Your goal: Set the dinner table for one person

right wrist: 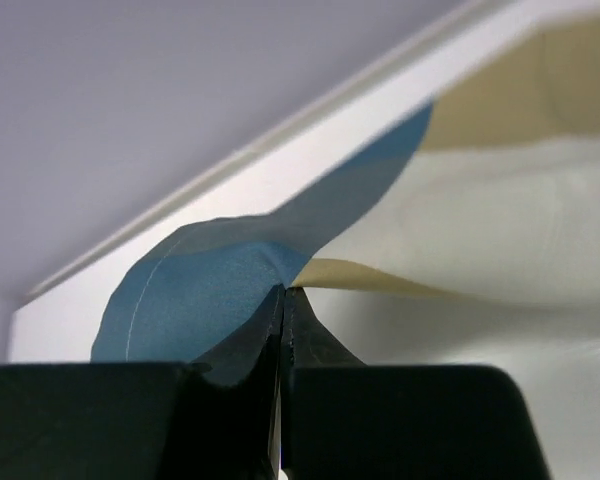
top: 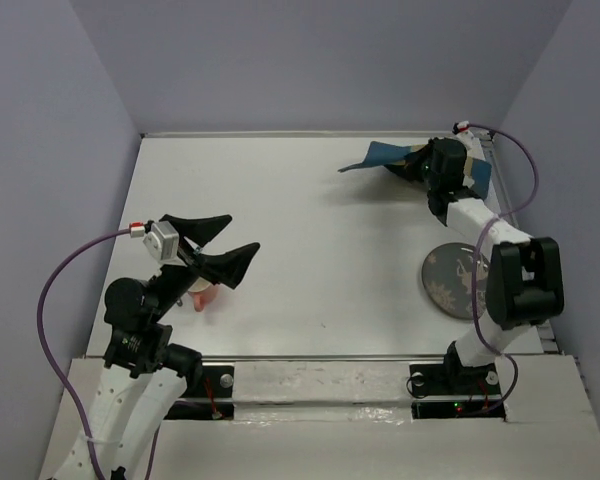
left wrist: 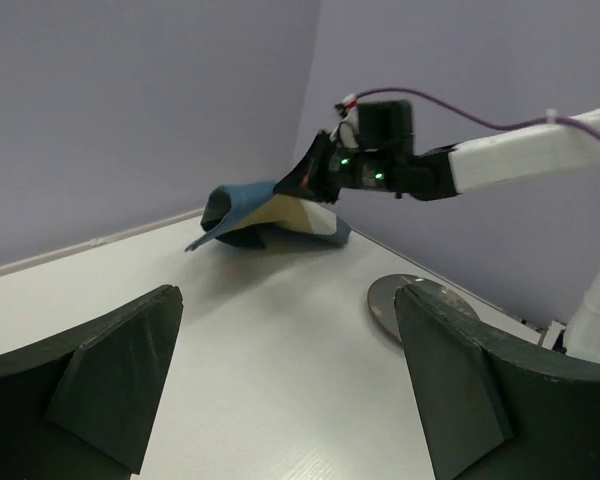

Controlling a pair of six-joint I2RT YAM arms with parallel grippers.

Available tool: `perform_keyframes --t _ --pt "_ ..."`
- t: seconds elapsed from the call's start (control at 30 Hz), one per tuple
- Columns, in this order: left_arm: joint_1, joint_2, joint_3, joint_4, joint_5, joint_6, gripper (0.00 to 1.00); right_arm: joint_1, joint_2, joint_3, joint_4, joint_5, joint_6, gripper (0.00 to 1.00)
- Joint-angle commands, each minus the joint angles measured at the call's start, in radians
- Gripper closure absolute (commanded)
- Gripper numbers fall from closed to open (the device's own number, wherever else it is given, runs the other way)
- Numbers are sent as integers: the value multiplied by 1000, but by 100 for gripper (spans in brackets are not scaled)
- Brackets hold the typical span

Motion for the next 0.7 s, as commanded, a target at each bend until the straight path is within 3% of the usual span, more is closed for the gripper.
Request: perform_keyframes --t 0.0,0.23,0.43,0.57,0.6,0.63,0.67 --pt "10 21 44 -25 -47 23 1 107 -246 -53 118 -11 -29 100" --pt "22 39 59 -76 -112 27 1 184 -379 -82 113 3 65 100" --pt "24 97 72 -119 -164 18 1 228 -168 17 94 -29 113 100" --pt "24 169 84 -142 -208 -31 1 228 13 213 30 -92 70 98" --pt "24 180 84 -146 -218 -43 1 228 93 270 -13 -136 54 90" --pt "24 203 90 -148 -240 -66 1 228 130 330 -121 -156 12 58" --pt "24 214 96 -155 -251 -75 1 228 159 388 -160 -170 -8 41"
